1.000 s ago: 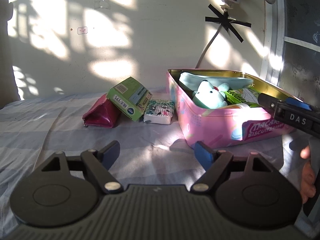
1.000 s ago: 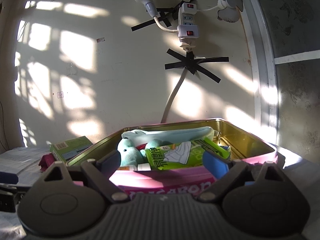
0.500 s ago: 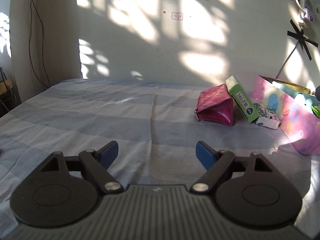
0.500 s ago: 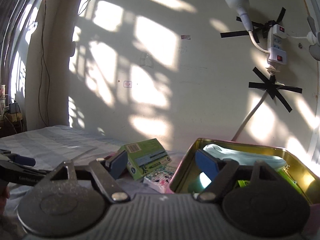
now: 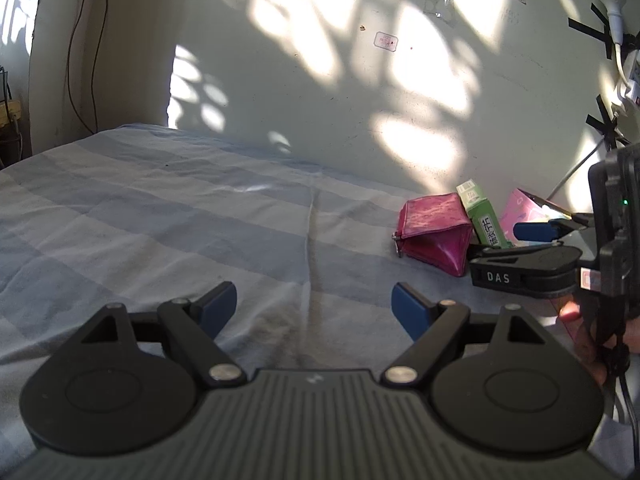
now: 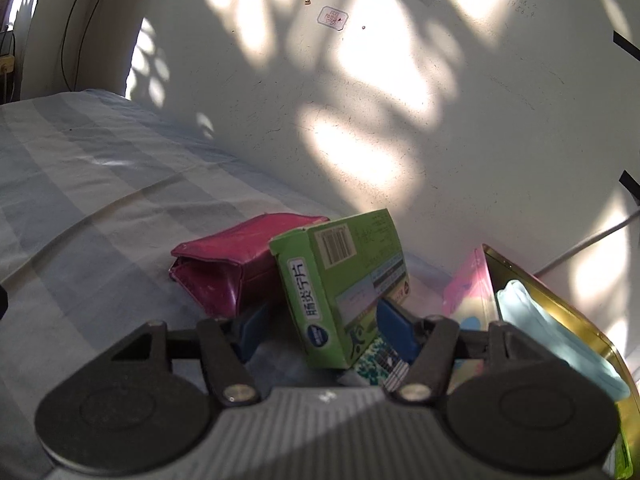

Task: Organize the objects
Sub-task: 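Grasp the green toothpaste box with the right gripper and lift it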

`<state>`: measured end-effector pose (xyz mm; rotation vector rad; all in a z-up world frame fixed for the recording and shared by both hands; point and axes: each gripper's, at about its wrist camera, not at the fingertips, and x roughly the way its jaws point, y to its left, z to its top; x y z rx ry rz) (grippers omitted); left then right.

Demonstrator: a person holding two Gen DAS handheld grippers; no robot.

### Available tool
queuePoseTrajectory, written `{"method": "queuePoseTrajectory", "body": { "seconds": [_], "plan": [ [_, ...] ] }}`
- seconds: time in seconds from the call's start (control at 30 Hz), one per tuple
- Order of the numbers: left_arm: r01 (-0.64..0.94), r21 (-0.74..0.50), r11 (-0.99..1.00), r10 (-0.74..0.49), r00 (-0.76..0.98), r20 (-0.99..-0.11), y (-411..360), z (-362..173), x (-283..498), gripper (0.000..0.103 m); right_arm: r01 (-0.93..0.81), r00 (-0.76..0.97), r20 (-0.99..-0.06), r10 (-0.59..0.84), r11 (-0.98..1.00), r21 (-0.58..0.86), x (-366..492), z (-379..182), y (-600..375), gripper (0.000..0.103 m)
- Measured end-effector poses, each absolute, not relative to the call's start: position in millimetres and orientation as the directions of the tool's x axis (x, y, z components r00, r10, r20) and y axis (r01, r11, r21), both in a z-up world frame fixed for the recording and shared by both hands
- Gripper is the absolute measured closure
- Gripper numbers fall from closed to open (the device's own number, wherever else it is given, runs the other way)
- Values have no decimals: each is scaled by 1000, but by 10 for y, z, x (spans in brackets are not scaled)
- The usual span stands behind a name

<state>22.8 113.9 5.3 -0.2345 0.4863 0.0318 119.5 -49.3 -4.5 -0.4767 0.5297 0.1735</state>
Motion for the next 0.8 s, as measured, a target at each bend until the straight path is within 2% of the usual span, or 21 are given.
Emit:
{"method": "queuePoseTrajectory", "body": {
  "seconds": [0.07, 0.1, 0.23, 0.3, 0.4, 0.47, 0.53, 0.6, 0.67, 0.73, 0.77, 0.8],
  "plan": [
    [-95, -247, 964, -34, 880, -473, 1192, 45, 244, 17, -265, 863, -504, 19, 867, -422, 1234, -101, -437, 48],
    [-100, -262, 960, -38, 879, -474, 1215, 41, 247, 17, -254, 870, -493, 0, 857, -448, 1251, -134, -413, 64],
    [-108, -299, 948, -52, 876, -480, 1275, 31, 260, 17, -216, 906, -424, -16, 842, -494, 1114, -151, -442, 71],
    [-106, -311, 944, -59, 876, -479, 1291, 30, 256, 17, -238, 911, -411, 33, 856, -459, 913, -73, -521, 73],
    [-86, -338, 937, -88, 880, -467, 1322, 34, 241, 17, -312, 889, -430, 157, 896, -317, 481, 110, -753, 74],
    [-40, -365, 930, -139, 881, -452, 1329, 39, 236, 16, -402, 827, -461, 321, 911, -87, 136, 297, -1076, 74],
    [50, -414, 909, -246, 866, -436, 1312, 38, 244, 13, -451, 756, -478, 448, 885, 116, -57, 391, -1404, 74],
    [170, -479, 861, -397, 813, -425, 1240, 22, 264, 12, -475, 669, -473, 574, 819, 322, -229, 401, -1784, 74],
    [258, -543, 799, -522, 746, -414, 1114, 10, 259, 13, -447, 632, -483, 606, 794, 412, -387, 331, -2142, 73],
    [313, -566, 762, -590, 696, -409, 943, 33, 225, 13, -361, 697, -509, 505, 861, 359, -545, 265, -2409, 58],
    [331, -561, 759, -604, 681, -414, 850, 50, 200, 14, -313, 734, -515, 442, 894, 322, -603, 251, -2488, 42],
    [346, -554, 757, -613, 670, -419, 753, 69, 180, 14, -243, 779, -516, 357, 930, 277, -671, 213, -2590, 39]
  ]
}}
